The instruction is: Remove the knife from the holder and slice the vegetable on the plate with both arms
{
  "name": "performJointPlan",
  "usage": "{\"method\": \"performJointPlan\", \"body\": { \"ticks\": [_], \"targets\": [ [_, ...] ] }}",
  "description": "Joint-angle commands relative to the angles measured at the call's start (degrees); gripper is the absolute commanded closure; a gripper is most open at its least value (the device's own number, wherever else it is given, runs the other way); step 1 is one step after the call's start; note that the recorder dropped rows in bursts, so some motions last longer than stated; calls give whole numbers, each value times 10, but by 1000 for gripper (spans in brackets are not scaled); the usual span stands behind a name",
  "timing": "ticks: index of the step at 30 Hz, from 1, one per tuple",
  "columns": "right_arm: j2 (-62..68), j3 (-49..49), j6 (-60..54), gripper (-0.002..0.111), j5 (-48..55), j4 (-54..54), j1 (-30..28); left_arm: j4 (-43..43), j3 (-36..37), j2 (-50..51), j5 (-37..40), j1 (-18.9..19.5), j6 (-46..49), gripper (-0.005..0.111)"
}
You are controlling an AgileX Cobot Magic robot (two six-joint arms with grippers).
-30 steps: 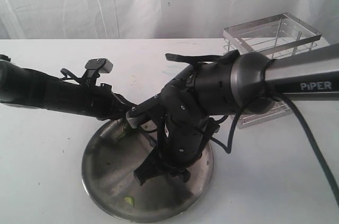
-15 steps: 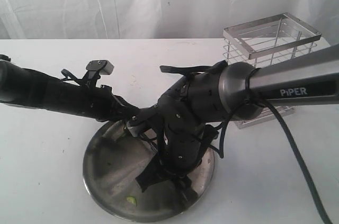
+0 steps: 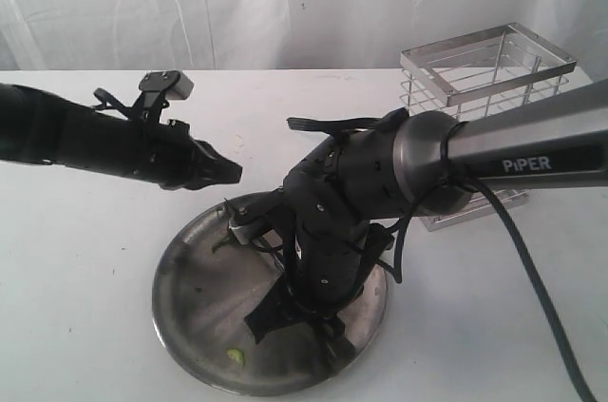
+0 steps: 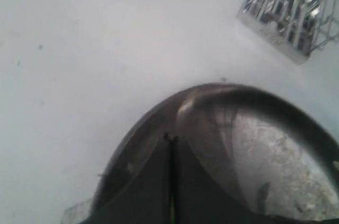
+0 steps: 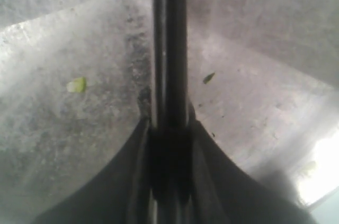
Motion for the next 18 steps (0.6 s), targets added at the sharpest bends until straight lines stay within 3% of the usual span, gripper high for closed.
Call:
{"method": "performJointPlan", "body": {
  "ticks": [1, 10, 18],
  "targets": [
    [-1, -1, 3, 108, 9, -2, 0, 5, 23, -1, -48, 0, -9, 107],
    [-1, -1, 3, 108, 9, 0, 0, 4, 21, 8, -35, 0, 9, 107],
    [-1, -1, 3, 108, 10, 0, 0, -79, 21, 37, 34, 0, 95, 107]
  ]
}}
